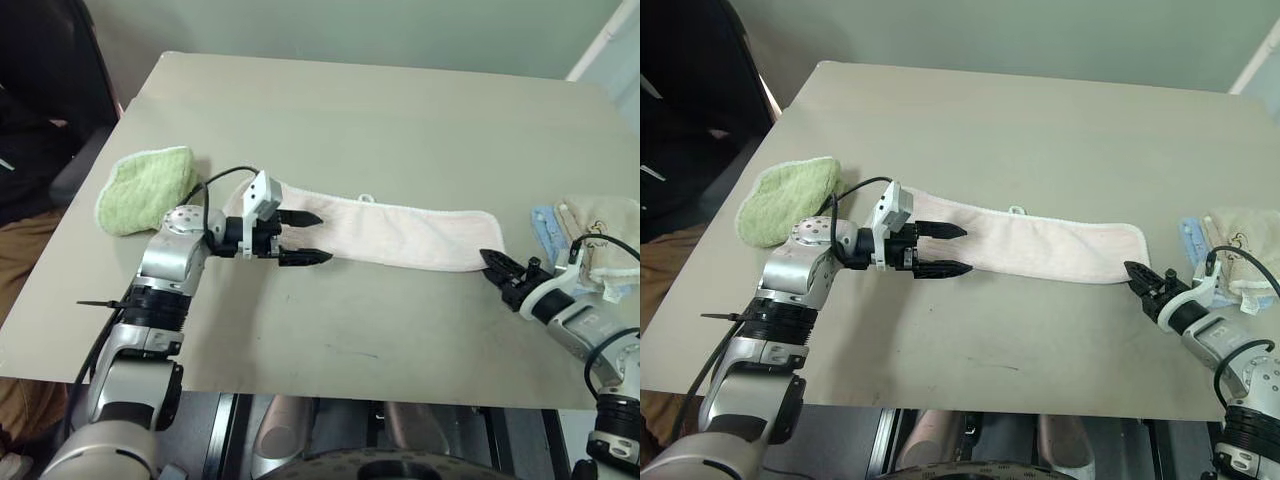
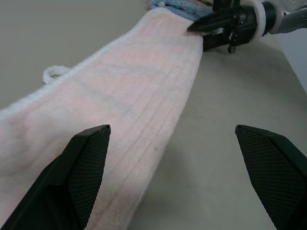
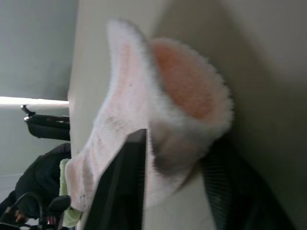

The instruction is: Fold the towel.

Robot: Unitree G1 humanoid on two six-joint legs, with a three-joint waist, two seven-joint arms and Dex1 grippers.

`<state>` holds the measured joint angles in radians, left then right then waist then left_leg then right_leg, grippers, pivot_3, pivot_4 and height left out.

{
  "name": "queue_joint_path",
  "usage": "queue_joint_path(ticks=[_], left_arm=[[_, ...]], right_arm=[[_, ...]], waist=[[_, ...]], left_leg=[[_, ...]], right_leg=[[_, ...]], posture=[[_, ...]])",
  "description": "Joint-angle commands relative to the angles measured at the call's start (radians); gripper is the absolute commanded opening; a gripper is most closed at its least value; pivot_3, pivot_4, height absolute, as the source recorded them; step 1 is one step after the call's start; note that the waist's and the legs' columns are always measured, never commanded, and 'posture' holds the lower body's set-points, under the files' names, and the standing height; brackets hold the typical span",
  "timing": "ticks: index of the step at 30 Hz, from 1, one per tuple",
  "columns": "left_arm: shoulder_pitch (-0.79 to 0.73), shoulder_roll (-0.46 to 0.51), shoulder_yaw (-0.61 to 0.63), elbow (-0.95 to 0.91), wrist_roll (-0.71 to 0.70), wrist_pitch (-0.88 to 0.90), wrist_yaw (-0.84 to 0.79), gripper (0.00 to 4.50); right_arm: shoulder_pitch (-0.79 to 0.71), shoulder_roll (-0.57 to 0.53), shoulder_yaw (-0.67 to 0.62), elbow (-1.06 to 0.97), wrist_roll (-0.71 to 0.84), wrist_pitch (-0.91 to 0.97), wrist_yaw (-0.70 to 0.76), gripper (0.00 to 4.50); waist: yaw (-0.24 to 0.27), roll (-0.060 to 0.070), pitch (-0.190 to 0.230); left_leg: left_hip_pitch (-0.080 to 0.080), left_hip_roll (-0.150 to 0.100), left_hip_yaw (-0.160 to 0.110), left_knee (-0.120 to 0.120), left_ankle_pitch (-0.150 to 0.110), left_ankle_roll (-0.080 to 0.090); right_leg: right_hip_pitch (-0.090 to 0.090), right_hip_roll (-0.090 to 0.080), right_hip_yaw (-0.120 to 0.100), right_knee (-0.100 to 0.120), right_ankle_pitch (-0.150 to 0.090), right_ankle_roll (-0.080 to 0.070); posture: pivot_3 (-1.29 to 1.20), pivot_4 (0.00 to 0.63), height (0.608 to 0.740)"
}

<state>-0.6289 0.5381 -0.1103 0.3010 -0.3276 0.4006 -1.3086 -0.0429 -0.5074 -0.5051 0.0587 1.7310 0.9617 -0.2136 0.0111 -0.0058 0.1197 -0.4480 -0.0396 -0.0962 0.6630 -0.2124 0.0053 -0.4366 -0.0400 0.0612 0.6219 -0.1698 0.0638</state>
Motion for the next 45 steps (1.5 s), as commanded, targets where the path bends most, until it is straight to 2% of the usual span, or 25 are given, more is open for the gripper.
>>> queue_joint_path(ticks=[1,2,4,13,17,23,29,35,42,45], left_arm=[[-0.03,-0.003,0.002,0.014,0.005,-0.025,-0.001,4.5],[-0.033,-0.004,0.001,0.02,0.006,-0.029,-0.002,4.5],[-0.042,-0.006,0.0,0.035,0.012,-0.038,0.0,4.5],[-0.084,-0.025,-0.007,0.109,0.034,-0.058,0.012,4.5],[-0.088,-0.037,-0.007,0.122,0.034,-0.063,0.006,4.5],[-0.103,-0.055,-0.008,0.128,0.038,-0.064,0.003,4.5],[-0.112,-0.069,-0.013,0.129,0.038,-0.058,0.004,4.5],[-0.136,-0.077,-0.007,0.171,0.043,-0.079,-0.002,4.5],[-0.145,-0.084,-0.007,0.212,0.054,-0.118,-0.004,4.5],[-0.143,-0.086,-0.008,0.222,0.057,-0.13,-0.003,4.5]], right_arm=[[0.041,-0.014,-0.055,-0.002,-0.031,-0.035,0.008,0.33],[0.049,-0.015,-0.058,-0.004,-0.038,-0.037,0.015,0.04],[0.075,-0.018,-0.066,0.0,-0.058,-0.04,0.028,0.04],[0.225,-0.098,-0.185,-0.008,-0.056,-0.032,0.123,0.04],[0.274,-0.157,-0.247,-0.002,-0.042,-0.016,0.169,0.04],[0.332,-0.24,-0.304,-0.026,-0.064,0.024,0.245,0.04],[0.328,-0.302,-0.339,-0.139,-0.072,0.033,0.278,0.04],[0.311,-0.365,-0.305,-0.346,-0.055,0.058,0.307,0.04],[0.255,-0.435,-0.192,-0.461,-0.093,0.074,0.325,0.04],[0.204,-0.459,-0.104,-0.516,-0.107,0.08,0.325,0.04]], waist=[[0.003,-0.002,-0.001],[0.005,-0.003,-0.002],[0.011,-0.005,-0.003],[0.062,-0.008,-0.005],[0.066,-0.007,-0.005],[0.057,-0.007,-0.004],[0.05,-0.006,-0.004],[0.048,-0.005,-0.004],[0.048,-0.005,-0.004],[0.046,-0.005,-0.004]], left_leg=[[-0.001,0.0,0.0,0.0,0.0,0.0],[-0.002,0.0,0.0,0.0,0.0,0.001],[-0.004,0.0,0.0,0.0,-0.001,0.002],[-0.008,-0.004,0.0,0.002,-0.009,0.01],[-0.012,-0.007,0.0,0.003,-0.013,0.01],[-0.009,-0.005,0.003,0.002,-0.015,0.0],[-0.007,-0.004,0.005,0.002,-0.015,0.005],[-0.007,-0.003,0.005,0.002,-0.013,0.011],[-0.007,-0.002,0.005,0.003,-0.011,0.015],[-0.007,-0.002,0.005,0.004,-0.008,0.016]], right_leg=[[0.0,0.0,-0.001,-0.003,0.0,0.0],[0.0,0.0,-0.001,-0.005,0.001,0.001],[0.001,0.0,-0.001,-0.012,0.009,-0.006],[0.003,-0.004,-0.001,-0.018,0.005,-0.002],[0.001,-0.007,-0.002,-0.017,0.003,0.0],[-0.001,-0.008,-0.004,-0.012,0.001,0.009],[-0.001,-0.007,-0.003,-0.012,-0.001,0.009],[0.0,-0.007,-0.003,-0.012,-0.001,0.009],[0.001,-0.005,-0.003,-0.012,-0.001,0.009],[0.001,-0.005,-0.003,-0.012,0.0,0.01]], posture=[[0.0,0.15,0.74],[0.0,0.15,0.74],[0.0,0.15,0.74],[0.0,0.15,0.74],[0.0,0.15,0.74],[0.0,0.15,0.74],[0.0,0.15,0.74],[0.0,0.15,0.74],[0.0,0.15,0.74],[0.0,0.15,0.74]])
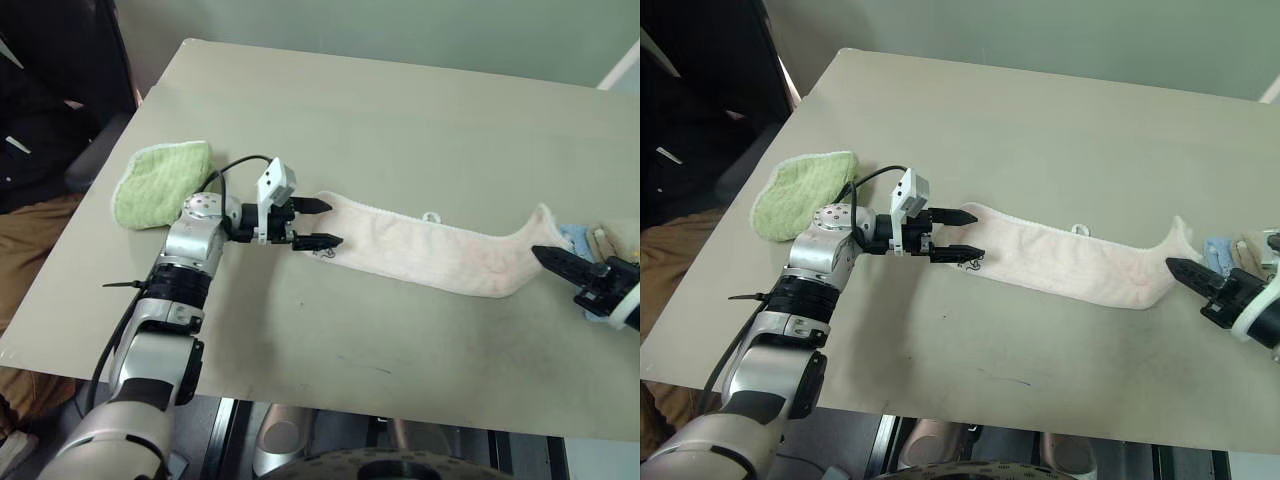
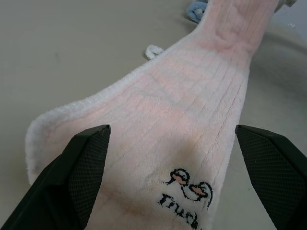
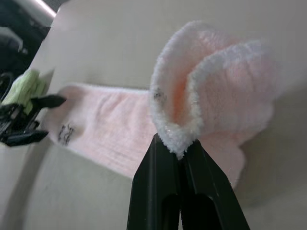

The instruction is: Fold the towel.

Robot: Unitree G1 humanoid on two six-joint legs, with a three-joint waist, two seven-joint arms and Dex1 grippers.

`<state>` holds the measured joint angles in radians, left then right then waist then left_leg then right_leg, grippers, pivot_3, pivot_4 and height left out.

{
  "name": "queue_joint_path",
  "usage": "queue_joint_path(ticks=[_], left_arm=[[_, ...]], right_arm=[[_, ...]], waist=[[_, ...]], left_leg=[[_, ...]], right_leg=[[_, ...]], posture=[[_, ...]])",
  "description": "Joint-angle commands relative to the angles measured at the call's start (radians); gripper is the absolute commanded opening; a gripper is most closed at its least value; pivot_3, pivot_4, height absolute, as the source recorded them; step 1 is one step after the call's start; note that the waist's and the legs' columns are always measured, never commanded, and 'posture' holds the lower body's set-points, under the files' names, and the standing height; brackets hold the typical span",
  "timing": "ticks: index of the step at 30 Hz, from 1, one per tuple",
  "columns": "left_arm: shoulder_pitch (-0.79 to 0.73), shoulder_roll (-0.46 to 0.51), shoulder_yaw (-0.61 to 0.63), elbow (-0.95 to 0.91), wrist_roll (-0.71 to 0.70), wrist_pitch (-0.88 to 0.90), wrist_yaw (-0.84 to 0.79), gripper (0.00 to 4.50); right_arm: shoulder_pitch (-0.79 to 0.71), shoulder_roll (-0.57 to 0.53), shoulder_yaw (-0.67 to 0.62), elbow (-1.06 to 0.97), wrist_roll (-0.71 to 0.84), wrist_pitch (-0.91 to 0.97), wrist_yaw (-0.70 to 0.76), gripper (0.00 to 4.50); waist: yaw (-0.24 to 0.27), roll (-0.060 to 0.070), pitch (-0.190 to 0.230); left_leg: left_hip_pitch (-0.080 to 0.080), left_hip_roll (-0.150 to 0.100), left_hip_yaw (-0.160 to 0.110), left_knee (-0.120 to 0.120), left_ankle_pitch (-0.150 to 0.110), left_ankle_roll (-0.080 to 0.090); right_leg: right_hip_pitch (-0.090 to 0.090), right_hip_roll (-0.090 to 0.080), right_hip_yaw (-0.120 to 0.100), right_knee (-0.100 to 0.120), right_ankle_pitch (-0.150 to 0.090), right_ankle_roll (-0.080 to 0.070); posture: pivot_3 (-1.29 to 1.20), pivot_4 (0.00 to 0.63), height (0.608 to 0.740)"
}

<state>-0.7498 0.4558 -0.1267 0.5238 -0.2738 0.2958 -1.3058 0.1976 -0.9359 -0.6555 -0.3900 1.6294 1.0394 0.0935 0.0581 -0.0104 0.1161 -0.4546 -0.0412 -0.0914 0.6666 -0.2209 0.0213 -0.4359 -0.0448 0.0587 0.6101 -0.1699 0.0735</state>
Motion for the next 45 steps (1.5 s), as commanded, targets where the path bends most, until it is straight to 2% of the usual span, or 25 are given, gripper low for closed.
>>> queue_joint_path(ticks=[1,8,11,17,21,26,36,40,43,45], left_arm=[[-0.021,-0.005,0.008,0.003,0.004,-0.03,-0.006,4.5],[-0.021,-0.008,0.01,0.019,0.009,-0.045,-0.005,4.5],[-0.018,-0.008,0.009,0.022,0.017,-0.056,-0.006,4.5],[-0.018,-0.011,0.012,0.022,0.018,-0.058,-0.002,4.5],[-0.017,-0.009,0.012,0.017,0.019,-0.057,0.004,4.5],[-0.011,-0.006,0.012,0.001,0.017,-0.047,0.006,4.5],[-0.017,-0.009,0.01,-0.006,0.017,-0.041,0.011,4.5],[-0.015,-0.008,0.012,-0.013,0.013,-0.036,0.01,4.5],[-0.011,-0.007,0.012,-0.012,0.015,-0.041,0.012,4.5],[-0.011,-0.008,0.015,-0.004,0.029,-0.076,0.03,4.5]], right_arm=[[-0.072,-0.033,0.091,-0.082,-0.009,-0.002,0.006,0.04],[-0.229,-0.026,0.3,-0.129,-0.094,-0.004,-0.012,0.04],[-0.296,0.016,0.441,-0.133,-0.172,0.012,-0.01,0.04],[-0.366,0.087,0.574,-0.101,-0.296,0.027,0.002,0.04],[-0.387,0.118,0.612,-0.093,-0.396,0.004,0.038,0.04],[-0.418,0.174,0.601,-0.063,-0.46,-0.005,0.054,0.04],[-0.488,0.277,0.584,0.016,-0.478,0.061,0.024,0.04],[-0.485,0.286,0.59,0.01,-0.497,0.092,0.039,0.04],[-0.484,0.291,0.585,0.003,-0.515,0.102,0.042,0.68],[-0.482,0.298,0.566,-0.011,-0.522,0.092,0.039,1.31]], waist=[[-0.001,0.0,0.0],[-0.004,0.0,0.0],[-0.006,0.0,0.0],[-0.006,0.001,0.0],[-0.006,0.001,0.0],[-0.008,0.001,0.0],[-0.008,0.001,0.0],[-0.008,0.001,0.0],[-0.008,0.001,0.0],[-0.008,0.001,0.0]], left_leg=[[0.0,0.0,0.0,0.0,0.0,0.0],[0.0,0.001,0.0,0.001,0.005,-0.004],[0.0,0.001,0.0,0.001,0.005,-0.005],[0.0,0.001,0.0,0.002,0.005,-0.004],[0.0,0.001,0.0,0.002,0.006,-0.004],[0.001,0.001,0.0,0.002,0.007,-0.005],[0.001,0.001,-0.001,0.001,0.01,-0.001],[0.0,0.001,-0.001,0.0,0.011,0.0],[0.0,0.001,-0.002,0.0,0.011,0.0],[0.0,0.001,-0.002,0.0,0.011,0.0]], right_leg=[[0.0,0.0,0.0,0.0,0.0,0.0],[0.0,0.001,0.0,0.0,0.001,0.002],[0.0,0.001,0.0,0.0,0.002,0.002],[0.0,0.001,0.0,0.001,0.005,0.002],[0.0,0.001,0.0,0.001,0.006,0.001],[0.0,0.001,0.0,0.001,0.007,0.0],[-0.001,0.001,0.0,0.001,0.011,-0.003],[-0.001,0.001,-0.001,0.001,0.012,-0.004],[-0.002,0.001,-0.001,0.001,0.012,-0.005],[-0.002,0.002,-0.001,0.001,0.013,-0.005]], posture=[[0.0,0.15,0.74],[0.0,0.15,0.74],[0.0,0.15,0.74],[0.0,0.15,0.74],[0.0,0.15,0.74],[0.0,0.15,0.74],[0.0,0.15,0.74],[0.0,0.15,0.74],[0.0,0.15,0.74],[0.0,0.15,0.74]])
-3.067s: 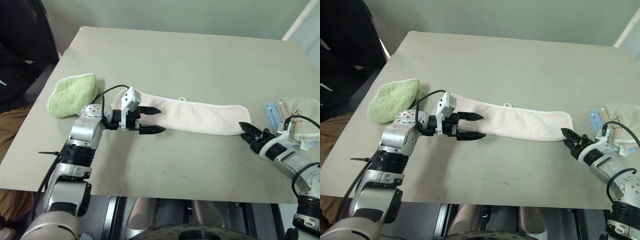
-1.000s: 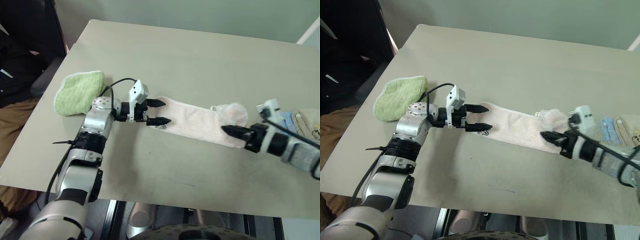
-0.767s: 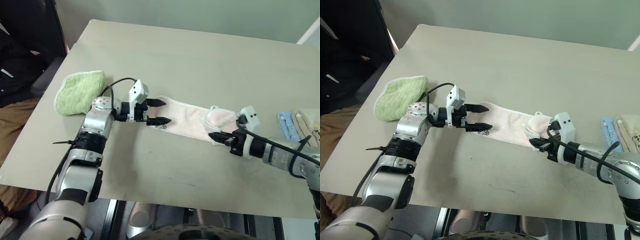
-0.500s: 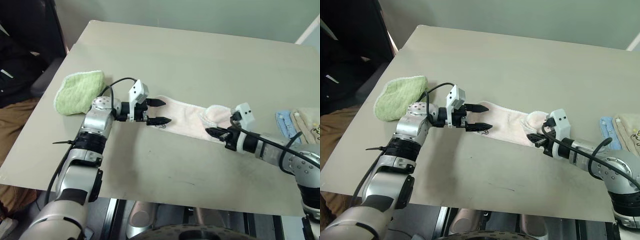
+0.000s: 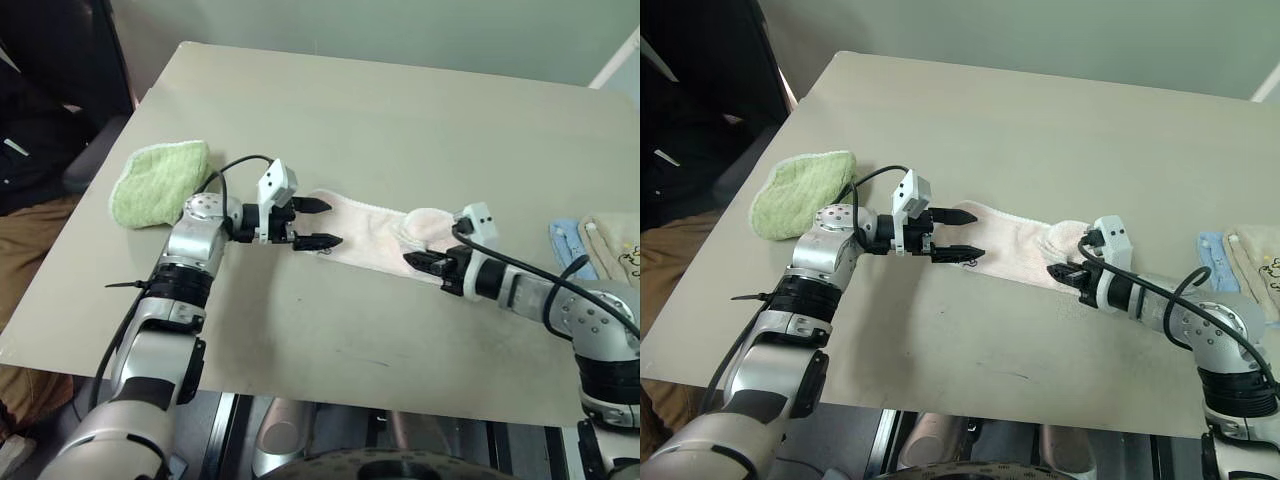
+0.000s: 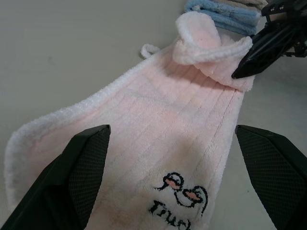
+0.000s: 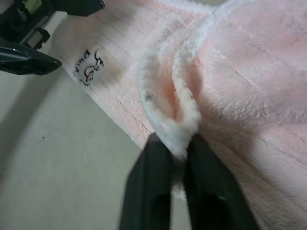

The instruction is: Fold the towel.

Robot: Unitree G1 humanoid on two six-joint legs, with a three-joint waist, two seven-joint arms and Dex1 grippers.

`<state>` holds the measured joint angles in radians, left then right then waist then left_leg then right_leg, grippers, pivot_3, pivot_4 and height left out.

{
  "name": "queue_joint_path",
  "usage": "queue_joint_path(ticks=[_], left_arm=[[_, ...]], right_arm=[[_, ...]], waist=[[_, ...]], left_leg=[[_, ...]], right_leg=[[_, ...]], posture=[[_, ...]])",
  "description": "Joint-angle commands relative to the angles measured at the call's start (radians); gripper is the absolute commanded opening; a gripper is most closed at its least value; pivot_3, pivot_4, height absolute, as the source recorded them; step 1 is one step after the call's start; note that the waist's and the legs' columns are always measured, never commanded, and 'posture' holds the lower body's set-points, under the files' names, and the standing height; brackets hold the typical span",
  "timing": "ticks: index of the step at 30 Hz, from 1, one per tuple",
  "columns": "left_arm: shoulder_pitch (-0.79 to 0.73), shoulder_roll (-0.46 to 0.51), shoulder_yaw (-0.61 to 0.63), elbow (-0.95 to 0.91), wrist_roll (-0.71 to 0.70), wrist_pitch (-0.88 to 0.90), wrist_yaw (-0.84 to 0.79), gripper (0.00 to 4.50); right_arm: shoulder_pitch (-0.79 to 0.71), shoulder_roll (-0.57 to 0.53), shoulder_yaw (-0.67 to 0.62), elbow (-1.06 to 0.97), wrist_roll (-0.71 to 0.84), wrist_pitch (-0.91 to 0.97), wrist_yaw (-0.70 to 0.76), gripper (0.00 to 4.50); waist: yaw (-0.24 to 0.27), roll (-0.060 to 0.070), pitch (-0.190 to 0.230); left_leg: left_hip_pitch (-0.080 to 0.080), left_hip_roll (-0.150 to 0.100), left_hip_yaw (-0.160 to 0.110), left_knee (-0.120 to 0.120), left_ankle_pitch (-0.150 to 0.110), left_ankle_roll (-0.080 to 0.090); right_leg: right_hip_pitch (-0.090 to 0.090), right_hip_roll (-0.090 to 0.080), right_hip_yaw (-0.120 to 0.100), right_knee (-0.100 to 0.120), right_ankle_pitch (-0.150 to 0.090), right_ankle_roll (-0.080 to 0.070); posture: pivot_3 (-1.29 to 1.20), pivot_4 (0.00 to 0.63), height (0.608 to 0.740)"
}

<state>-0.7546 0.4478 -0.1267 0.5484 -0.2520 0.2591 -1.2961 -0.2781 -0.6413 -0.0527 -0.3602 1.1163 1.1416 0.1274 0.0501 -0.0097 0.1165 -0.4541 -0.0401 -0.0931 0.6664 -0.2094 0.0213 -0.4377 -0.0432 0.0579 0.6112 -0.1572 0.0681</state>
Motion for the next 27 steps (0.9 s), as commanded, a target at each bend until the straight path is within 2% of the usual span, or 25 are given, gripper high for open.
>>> queue_joint_path(ticks=[1,7,9,12,15,18,25,26,27], left_arm=[[-0.008,-0.001,0.021,-0.022,0.007,-0.051,0.028,4.5],[-0.028,-0.021,0.075,-0.007,-0.038,-0.09,0.04,4.5],[-0.04,-0.045,0.104,-0.013,-0.068,-0.095,0.047,4.5],[-0.051,-0.09,0.127,-0.027,-0.105,-0.09,0.052,4.5],[-0.062,-0.157,0.136,-0.042,-0.139,-0.081,0.069,3.93],[-0.061,-0.219,0.108,-0.055,-0.131,-0.09,0.084,2.85],[-0.07,-0.329,0.027,-0.032,-0.082,-0.147,0.081,0.3],[-0.067,-0.333,0.021,-0.035,-0.088,-0.141,0.063,0.02],[-0.057,-0.331,0.005,-0.053,-0.099,-0.127,0.022,0.02]], right_arm=[[-0.01,0.008,-0.058,-0.047,0.005,-0.012,0.002,1.62],[0.007,-0.006,-0.139,-0.096,0.043,-0.02,0.04,3.77],[0.037,-0.009,-0.203,-0.125,0.074,-0.054,0.083,4.47],[0.077,-0.012,-0.248,-0.17,0.029,-0.148,0.157,4.47],[0.099,0.036,-0.259,-0.154,-0.049,-0.248,0.143,3.79],[0.125,0.048,-0.197,-0.121,-0.207,-0.34,0.14,2.69],[0.135,0.15,-0.135,-0.063,-0.38,-0.471,0.121,0.2],[0.13,0.164,-0.135,-0.053,-0.393,-0.479,0.117,0.0],[0.128,0.176,-0.131,-0.041,-0.416,-0.491,0.113,0.0]], waist=[[0.0,0.0,0.0],[0.0,0.0,0.0],[0.002,0.0,0.0],[0.002,0.0,0.0],[0.0,0.0,0.0],[0.0,0.0,0.0],[-0.003,0.001,0.001],[-0.003,0.001,0.001],[-0.004,0.001,0.001]], left_leg=[[0.0,0.0,0.0,0.0,0.0,0.0],[-0.001,0.0,0.0,-0.001,0.0,0.0],[-0.001,0.0,0.0,-0.001,0.0,0.0],[-0.002,0.0,0.0,-0.001,0.001,0.0],[-0.001,0.0,0.0,-0.001,0.001,0.0],[0.0,0.0,0.0,-0.001,0.001,0.002],[0.0,0.0,0.0,-0.001,0.003,0.003],[0.0,0.0,0.0,0.0,0.003,0.004],[0.0,0.0,0.0,0.0,0.003,0.004]], right_leg=[[0.0,0.0,0.0,0.0,0.0,0.0],[-0.001,0.0,0.0,0.0,0.0,-0.001],[0.0,0.0,0.0,0.0,0.0,-0.002],[0.0,0.0,0.0,-0.001,0.0,-0.001],[0.0,0.0,0.0,-0.001,0.0,-0.001],[0.0,0.0,0.0,0.0,0.002,0.0],[0.001,0.0,0.0,0.0,0.004,0.002],[0.001,0.0,0.0,-0.001,0.005,0.002],[0.002,0.0,0.001,-0.001,0.005,0.003]], posture=[[0.0,0.15,0.74],[0.0,0.15,0.74],[0.0,0.15,0.74],[0.0,0.15,0.74],[0.0,0.15,0.74],[0.0,0.15,0.74],[0.0,0.15,0.74],[0.0,0.15,0.74],[0.0,0.15,0.74]])
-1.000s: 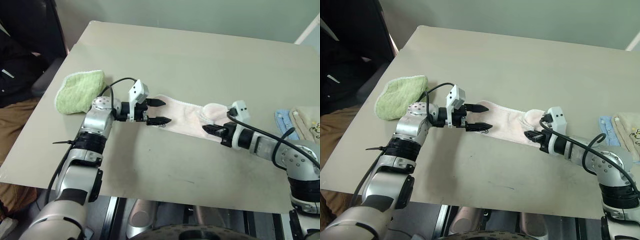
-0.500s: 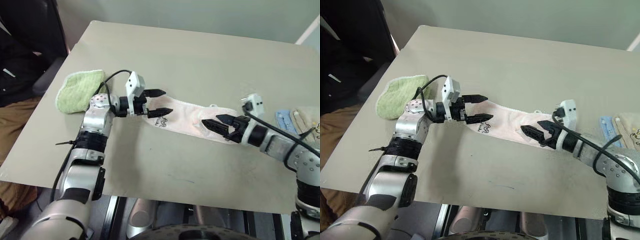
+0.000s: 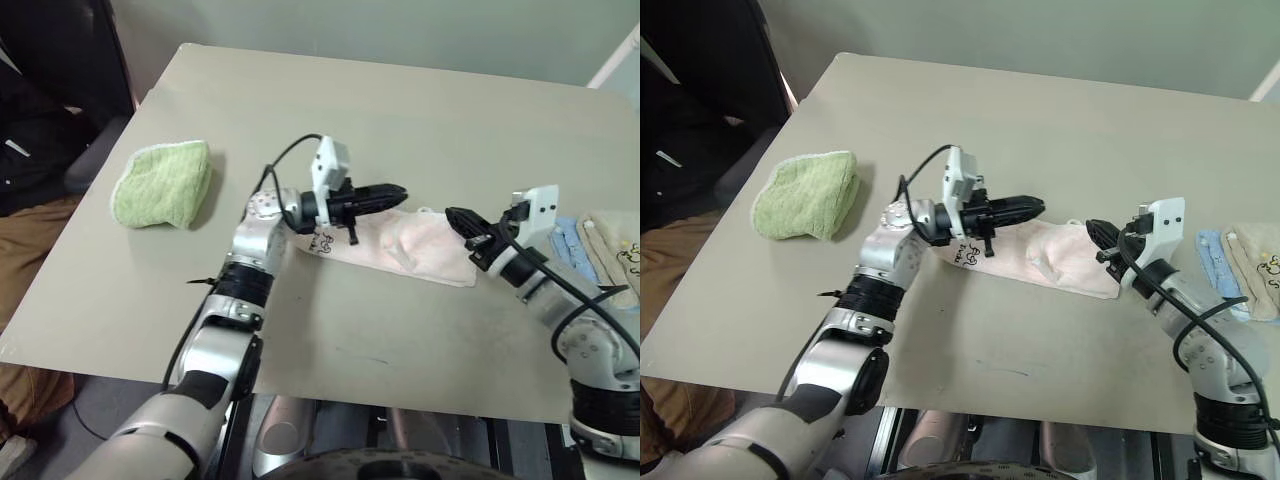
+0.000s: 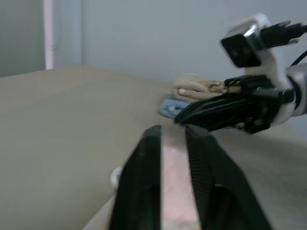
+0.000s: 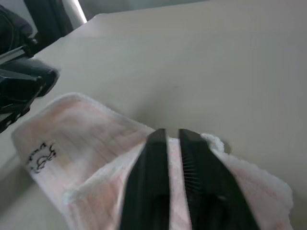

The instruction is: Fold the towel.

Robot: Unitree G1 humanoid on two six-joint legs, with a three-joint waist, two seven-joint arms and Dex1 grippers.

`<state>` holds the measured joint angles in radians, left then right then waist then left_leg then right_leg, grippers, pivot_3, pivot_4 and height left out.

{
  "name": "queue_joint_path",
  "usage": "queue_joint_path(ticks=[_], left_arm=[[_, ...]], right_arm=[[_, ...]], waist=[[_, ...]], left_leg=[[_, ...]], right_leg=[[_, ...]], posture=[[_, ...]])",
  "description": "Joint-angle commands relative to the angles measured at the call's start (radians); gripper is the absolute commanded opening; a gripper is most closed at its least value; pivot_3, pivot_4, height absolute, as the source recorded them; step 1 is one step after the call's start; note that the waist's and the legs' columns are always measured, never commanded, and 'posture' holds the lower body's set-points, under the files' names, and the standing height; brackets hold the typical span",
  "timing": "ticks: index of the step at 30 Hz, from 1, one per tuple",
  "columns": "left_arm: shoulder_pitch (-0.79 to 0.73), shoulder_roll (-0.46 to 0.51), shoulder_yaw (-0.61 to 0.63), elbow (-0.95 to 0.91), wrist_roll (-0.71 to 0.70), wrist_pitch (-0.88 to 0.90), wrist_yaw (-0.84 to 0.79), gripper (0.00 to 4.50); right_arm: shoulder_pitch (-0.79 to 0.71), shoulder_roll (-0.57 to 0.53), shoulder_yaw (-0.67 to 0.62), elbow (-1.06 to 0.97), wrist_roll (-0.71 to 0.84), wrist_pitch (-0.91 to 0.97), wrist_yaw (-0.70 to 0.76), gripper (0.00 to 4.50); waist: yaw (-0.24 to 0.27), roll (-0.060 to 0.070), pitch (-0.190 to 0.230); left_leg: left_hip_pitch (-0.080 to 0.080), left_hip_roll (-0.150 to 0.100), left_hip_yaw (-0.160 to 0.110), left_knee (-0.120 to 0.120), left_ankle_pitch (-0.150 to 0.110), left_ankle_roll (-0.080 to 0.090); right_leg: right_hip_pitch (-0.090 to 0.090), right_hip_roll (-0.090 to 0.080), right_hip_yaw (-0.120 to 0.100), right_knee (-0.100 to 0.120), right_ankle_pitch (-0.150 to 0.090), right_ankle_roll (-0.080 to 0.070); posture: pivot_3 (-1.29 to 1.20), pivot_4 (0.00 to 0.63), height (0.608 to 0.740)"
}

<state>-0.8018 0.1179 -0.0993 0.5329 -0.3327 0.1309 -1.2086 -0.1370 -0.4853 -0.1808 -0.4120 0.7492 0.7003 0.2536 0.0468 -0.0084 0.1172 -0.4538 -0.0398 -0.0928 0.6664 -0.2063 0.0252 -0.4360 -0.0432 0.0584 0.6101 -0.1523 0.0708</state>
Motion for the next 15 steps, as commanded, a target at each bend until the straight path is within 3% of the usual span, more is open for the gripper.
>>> queue_joint_path(ticks=[1,7,15], left_arm=[[-0.002,0.001,-0.035,-0.047,-0.024,0.012,-0.095,0.02],[0.016,-0.02,-0.085,0.002,0.02,-0.009,-0.108,0.02],[0.016,-0.079,-0.17,0.168,0.187,-0.206,-0.01,0.02]], right_arm=[[-0.016,0.03,0.003,0.022,-0.07,-0.06,-0.016,0.0],[-0.02,0.091,0.024,0.065,-0.161,-0.1,-0.029,0.0],[-0.038,0.143,0.067,0.162,-0.274,-0.146,-0.032,0.0]], waist=[[-0.001,0.0,0.0],[-0.001,0.001,0.0],[-0.001,0.003,0.001]], left_leg=[[0.0,0.0,0.0,0.0,0.0,0.0],[0.001,0.0,0.0,0.0,0.0,0.0],[0.0,0.0,0.0,0.0,0.0,-0.001]], right_leg=[[0.0,0.0,0.0,0.0,0.0,0.0],[0.001,0.0,0.0,0.0,0.001,-0.001],[0.001,0.0,0.0,0.0,0.001,0.0]], posture=[[0.0,0.15,0.74],[0.0,0.15,0.74],[0.0,0.15,0.74]])
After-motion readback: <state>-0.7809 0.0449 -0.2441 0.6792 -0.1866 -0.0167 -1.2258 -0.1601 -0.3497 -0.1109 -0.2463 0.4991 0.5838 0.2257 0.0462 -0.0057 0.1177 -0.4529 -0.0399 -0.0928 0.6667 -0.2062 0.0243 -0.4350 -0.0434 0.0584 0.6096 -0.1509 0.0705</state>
